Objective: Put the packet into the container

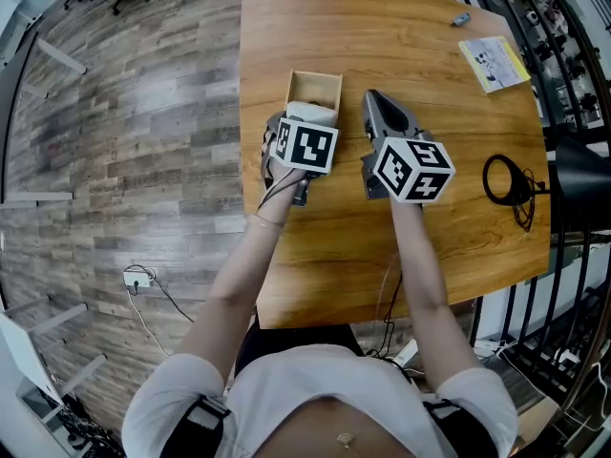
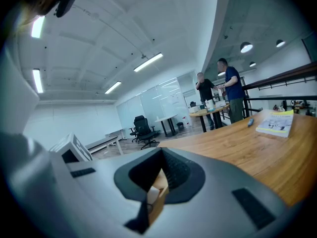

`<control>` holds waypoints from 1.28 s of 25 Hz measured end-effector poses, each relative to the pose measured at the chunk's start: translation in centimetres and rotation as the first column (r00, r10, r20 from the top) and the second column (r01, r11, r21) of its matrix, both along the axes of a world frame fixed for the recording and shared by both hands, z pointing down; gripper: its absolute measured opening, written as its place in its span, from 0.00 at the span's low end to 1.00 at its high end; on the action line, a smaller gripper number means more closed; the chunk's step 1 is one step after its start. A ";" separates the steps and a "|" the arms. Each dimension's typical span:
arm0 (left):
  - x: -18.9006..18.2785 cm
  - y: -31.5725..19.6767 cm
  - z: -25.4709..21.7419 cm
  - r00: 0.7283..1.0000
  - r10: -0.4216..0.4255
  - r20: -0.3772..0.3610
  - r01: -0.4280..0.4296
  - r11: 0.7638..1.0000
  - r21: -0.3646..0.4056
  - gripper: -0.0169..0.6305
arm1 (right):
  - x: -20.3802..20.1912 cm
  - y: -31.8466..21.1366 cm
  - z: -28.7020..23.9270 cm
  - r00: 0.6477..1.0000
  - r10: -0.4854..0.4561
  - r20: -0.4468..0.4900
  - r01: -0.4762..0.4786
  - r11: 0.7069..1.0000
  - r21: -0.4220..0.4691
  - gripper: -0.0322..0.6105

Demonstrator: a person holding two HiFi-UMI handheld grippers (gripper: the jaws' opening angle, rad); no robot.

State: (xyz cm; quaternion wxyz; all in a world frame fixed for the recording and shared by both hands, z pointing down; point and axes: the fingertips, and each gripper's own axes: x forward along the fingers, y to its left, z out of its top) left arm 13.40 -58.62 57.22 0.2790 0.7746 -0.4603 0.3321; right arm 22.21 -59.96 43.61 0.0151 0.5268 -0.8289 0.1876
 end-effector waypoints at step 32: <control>-1.5 -0.7 -4.5 0.995 -0.102 -0.019 0.103 0.957 0.270 0.45 | -0.3 1.1 0.4 1.000 -0.014 0.002 0.014 1.000 -0.014 0.07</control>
